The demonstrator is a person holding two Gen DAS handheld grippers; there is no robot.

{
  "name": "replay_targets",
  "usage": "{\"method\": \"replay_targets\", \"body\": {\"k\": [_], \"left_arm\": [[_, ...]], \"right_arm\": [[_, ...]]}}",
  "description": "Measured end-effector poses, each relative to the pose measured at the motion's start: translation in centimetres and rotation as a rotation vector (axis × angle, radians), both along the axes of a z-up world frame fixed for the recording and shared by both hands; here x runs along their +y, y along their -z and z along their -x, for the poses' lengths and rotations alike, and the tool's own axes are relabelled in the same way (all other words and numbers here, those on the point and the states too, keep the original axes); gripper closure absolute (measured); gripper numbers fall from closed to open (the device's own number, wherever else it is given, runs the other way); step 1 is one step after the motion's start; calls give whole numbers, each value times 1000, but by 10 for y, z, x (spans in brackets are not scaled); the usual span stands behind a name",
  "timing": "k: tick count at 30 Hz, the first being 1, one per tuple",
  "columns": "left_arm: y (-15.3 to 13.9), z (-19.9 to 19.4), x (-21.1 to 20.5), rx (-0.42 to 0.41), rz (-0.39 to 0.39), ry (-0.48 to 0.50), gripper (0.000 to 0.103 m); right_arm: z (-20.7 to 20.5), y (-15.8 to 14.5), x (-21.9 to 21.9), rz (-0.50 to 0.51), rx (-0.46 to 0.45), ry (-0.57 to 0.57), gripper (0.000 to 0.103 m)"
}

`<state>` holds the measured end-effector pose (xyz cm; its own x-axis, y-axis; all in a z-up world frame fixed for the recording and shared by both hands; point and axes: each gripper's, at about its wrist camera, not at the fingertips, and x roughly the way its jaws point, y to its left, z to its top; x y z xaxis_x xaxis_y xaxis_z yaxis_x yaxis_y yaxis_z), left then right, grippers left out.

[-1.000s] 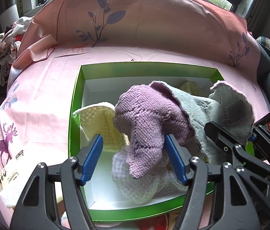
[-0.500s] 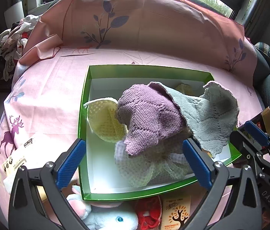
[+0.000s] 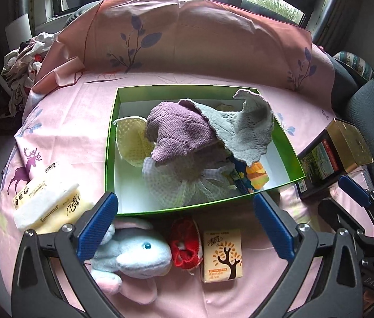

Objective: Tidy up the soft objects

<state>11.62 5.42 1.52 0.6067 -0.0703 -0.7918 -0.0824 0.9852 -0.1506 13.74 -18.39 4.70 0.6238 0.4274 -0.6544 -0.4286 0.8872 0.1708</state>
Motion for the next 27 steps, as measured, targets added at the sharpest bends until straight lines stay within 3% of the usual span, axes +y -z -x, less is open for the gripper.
{"method": "replay_targets", "body": {"k": [13, 27], "left_arm": [[3, 63, -21, 1, -43, 25, 1], [20, 88, -31, 46, 7, 28, 1]], "right_arm": [[48, 3, -21, -23, -21, -22, 19], [77, 20, -11, 21, -7, -120, 19]]}}
